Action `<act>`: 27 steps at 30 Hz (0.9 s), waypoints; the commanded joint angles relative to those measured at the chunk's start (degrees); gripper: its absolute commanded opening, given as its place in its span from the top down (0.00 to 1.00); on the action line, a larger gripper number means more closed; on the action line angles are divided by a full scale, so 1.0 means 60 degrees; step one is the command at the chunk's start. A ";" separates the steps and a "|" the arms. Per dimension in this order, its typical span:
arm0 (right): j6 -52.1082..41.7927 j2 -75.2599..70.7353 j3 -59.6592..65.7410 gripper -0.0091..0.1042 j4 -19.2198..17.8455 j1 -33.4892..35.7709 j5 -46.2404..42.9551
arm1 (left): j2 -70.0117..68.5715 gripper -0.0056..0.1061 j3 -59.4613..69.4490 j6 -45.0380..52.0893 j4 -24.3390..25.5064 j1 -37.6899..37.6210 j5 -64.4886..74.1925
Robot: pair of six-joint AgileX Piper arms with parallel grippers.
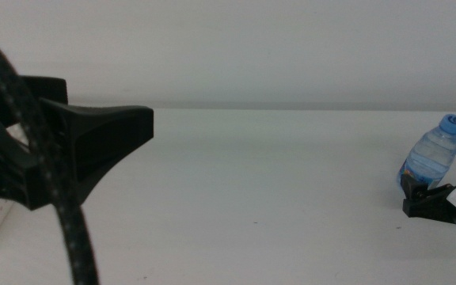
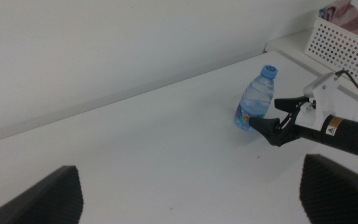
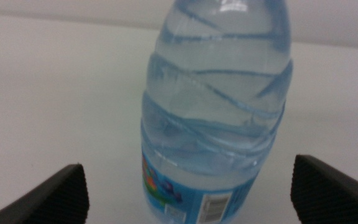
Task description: Use arms to grab the bottles and put them into the dustbin to the left of the table.
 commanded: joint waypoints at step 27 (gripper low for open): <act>-0.0388 0.1190 -0.1754 0.16 0.0069 0.0101 0.0728 | -0.0028 0.11 0.0044 -0.0037 -0.0020 -0.0046 -0.0112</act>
